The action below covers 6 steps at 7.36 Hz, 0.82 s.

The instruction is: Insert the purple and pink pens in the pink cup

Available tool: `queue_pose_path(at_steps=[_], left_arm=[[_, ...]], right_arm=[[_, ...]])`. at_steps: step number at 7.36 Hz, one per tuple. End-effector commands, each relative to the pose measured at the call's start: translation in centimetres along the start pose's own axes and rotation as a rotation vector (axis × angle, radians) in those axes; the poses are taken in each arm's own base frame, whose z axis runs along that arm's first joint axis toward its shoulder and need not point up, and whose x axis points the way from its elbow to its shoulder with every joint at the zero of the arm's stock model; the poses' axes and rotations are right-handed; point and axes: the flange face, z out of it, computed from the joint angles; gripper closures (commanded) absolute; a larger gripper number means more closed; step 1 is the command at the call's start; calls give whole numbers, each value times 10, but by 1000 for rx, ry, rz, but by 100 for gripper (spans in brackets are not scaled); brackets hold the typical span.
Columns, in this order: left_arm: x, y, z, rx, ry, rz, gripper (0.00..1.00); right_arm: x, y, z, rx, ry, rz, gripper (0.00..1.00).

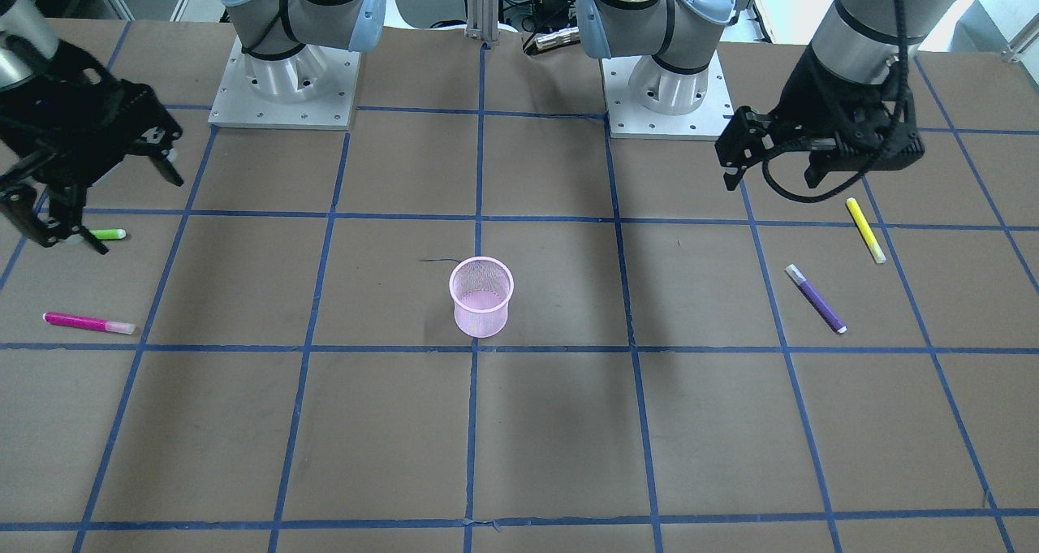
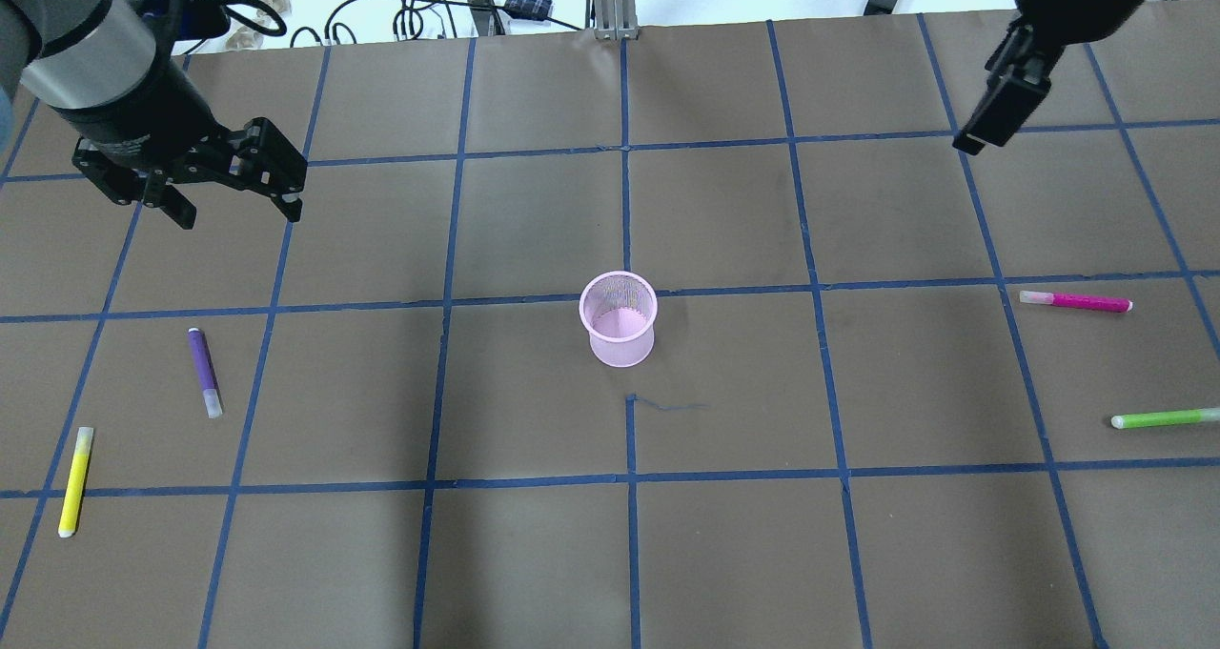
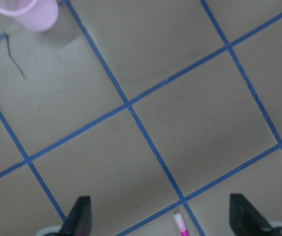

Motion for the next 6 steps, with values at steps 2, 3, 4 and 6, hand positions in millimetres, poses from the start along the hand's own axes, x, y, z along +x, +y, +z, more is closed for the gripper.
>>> queue_pose_path(at_steps=[2,3,4,6], left_arm=[[-127,-26,39,-19,8,-246,0],[-161,-36,64,-7,6,-298,0],[-192,-37,94,-37,15,-353,0],[-220,-53,148,-23,17,-392,0]], right_arm=[[68,137,54,23,-100,-212,0],[85,174,75,43,-137,-282,0],[98,203,95,63,-163,-331,0],[127,277,147,227,-164,-355,3]])
